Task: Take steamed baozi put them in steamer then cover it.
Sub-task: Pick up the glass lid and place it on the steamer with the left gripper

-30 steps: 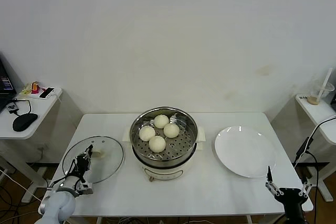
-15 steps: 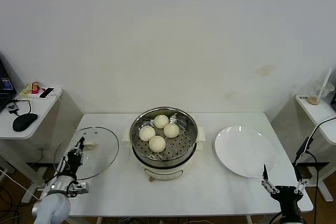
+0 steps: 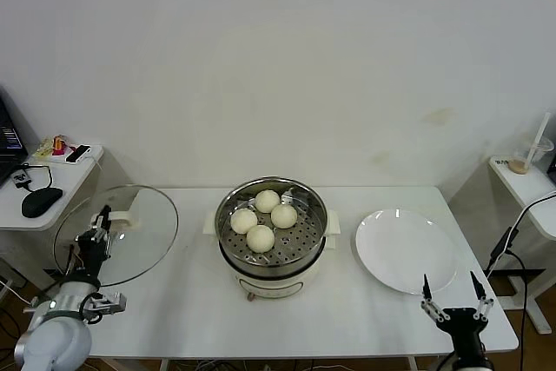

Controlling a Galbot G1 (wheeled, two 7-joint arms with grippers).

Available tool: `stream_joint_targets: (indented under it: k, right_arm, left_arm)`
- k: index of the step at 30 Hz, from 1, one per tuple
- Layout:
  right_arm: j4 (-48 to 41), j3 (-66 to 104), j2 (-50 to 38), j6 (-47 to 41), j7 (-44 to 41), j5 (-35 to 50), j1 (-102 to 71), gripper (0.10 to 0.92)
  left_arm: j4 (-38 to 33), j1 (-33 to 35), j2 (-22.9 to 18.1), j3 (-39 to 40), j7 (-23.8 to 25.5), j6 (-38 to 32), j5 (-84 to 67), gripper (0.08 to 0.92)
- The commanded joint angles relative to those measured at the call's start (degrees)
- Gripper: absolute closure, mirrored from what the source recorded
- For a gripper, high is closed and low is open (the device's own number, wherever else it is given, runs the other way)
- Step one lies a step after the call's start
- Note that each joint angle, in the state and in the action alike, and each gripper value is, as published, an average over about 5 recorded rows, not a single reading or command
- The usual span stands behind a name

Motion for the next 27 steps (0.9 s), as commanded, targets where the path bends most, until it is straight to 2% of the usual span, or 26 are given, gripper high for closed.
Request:
stream_joint_targets:
  k: [1, 6, 14, 19, 27]
  right_arm:
    - [-0.1, -2.0, -0.3, -0.2, -0.1, -1.3, -0.6, 0.203]
    - [-0.1, -2.8, 0.2, -0.6, -0.1, -2.9, -0.3, 0.203]
    - [-1.2, -3.7, 0.7, -1.4, -0.2, -5.5, 0.1, 0.203]
    - [-2.1, -5.0, 0.7, -2.2, 0.3, -6.1, 0.8, 0.203]
    - [-4.3, -5.6, 1.4, -4.6, 1.4, -7.3, 3.2, 0.203]
  left_arm:
    - [-14.7, -0.2, 5.1, 7.5, 5.5, 8.0, -6.1, 0.873]
    - [-14.7, -6.1, 6.8, 17.5, 7.1, 11.7, -6.4, 0.873]
    - [-12.2, -15.2, 6.0, 32.0, 12.0, 17.3, -3.7, 0.873]
    - [-10.7, -17.0, 2.1, 35.2, 15.6, 18.9, 3.4, 0.873]
    - [-10.1, -16.3, -4.1, 35.0, 19.6, 21.3, 12.7, 0.873]
